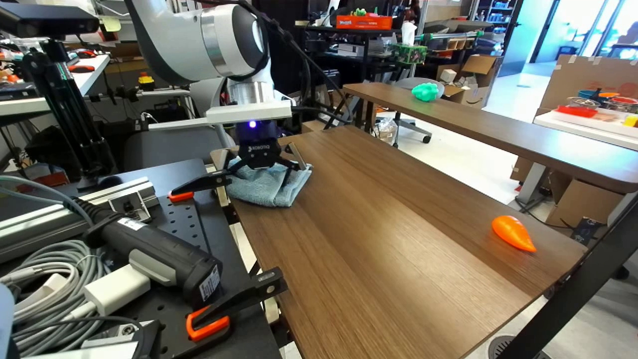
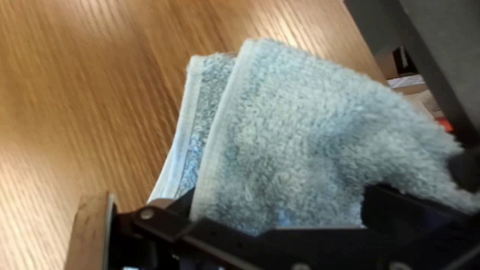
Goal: Wipe the table with the blue towel
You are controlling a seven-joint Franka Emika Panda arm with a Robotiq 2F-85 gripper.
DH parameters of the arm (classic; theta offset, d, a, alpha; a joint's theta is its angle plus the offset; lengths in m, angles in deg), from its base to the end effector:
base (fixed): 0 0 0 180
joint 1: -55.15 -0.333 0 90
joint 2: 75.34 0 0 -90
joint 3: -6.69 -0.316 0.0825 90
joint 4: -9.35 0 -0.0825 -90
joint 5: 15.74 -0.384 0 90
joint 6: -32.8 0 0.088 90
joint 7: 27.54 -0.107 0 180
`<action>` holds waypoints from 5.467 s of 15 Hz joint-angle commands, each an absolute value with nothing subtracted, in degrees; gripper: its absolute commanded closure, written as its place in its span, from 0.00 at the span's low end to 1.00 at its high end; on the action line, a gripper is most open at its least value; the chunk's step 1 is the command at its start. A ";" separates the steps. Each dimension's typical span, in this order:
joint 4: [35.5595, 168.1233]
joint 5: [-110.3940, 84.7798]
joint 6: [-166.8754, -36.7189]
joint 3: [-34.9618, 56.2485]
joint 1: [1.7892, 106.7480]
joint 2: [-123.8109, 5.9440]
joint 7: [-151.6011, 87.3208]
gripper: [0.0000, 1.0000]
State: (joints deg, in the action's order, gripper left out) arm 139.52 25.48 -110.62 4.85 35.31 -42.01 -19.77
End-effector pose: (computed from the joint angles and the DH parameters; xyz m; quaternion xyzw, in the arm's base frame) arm 0.4391 0.1816 0.0760 0.8137 0.5384 -0.1415 0.1671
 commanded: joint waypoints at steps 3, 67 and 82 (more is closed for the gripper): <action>137.22 27.33 -108.05 8.64 38.94 -39.61 -27.32 0.00; 96.10 -14.28 -105.08 7.57 50.23 -19.98 -41.02 0.00; 123.50 2.79 -115.21 12.32 38.97 -32.51 -36.64 0.00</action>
State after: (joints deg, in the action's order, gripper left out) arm 116.19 -0.87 -113.78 9.28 40.42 -30.34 -36.86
